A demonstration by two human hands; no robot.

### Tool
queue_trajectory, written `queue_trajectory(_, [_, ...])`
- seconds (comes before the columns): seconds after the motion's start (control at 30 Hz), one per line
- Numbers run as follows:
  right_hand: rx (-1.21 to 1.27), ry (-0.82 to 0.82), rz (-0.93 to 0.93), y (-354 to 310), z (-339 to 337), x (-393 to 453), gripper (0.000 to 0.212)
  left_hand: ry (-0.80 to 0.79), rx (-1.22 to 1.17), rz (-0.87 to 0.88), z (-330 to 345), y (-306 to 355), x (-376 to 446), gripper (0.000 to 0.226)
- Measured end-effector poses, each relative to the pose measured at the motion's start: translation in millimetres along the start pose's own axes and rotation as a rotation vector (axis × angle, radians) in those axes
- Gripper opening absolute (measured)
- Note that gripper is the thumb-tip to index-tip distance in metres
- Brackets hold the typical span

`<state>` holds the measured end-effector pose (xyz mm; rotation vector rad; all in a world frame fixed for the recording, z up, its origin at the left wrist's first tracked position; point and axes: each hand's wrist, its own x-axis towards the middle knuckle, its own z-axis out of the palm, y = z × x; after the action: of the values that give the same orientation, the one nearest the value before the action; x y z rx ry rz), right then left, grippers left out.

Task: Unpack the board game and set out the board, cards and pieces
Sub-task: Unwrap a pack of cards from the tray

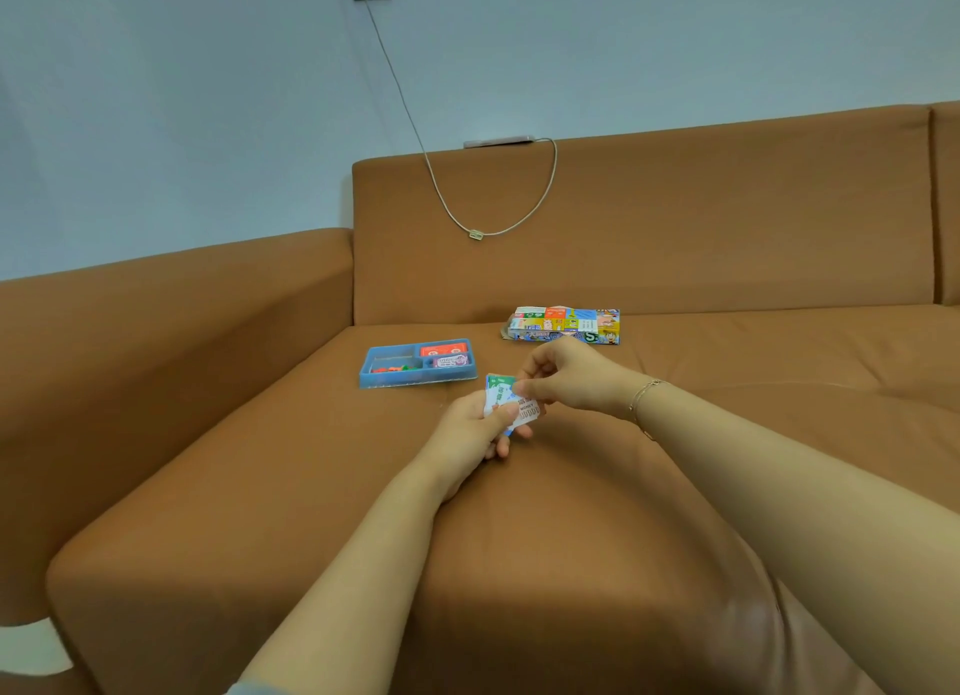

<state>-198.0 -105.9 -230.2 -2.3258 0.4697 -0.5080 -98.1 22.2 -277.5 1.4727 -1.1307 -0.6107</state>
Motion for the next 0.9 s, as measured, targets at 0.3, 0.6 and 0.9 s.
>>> queue_trajectory(0.3, [-0.074,-0.016,0.012,-5.5,-3.9,0.1,0.016,0.002,0.024,0.039,0.8,-1.9,-1.0,0.015])
queue_trajectory(0.6, [-0.145,0.028,0.035,-10.8,-0.2,1.6,0.033,-0.005,0.018,0.033,1.1,-1.9,-1.4,0.015])
queue_trajectory(0.9, [-0.078,-0.003,0.023,-9.4,-2.7,-0.6,0.030,0.011,0.008,0.037,1.1,-1.8,-1.3,0.015])
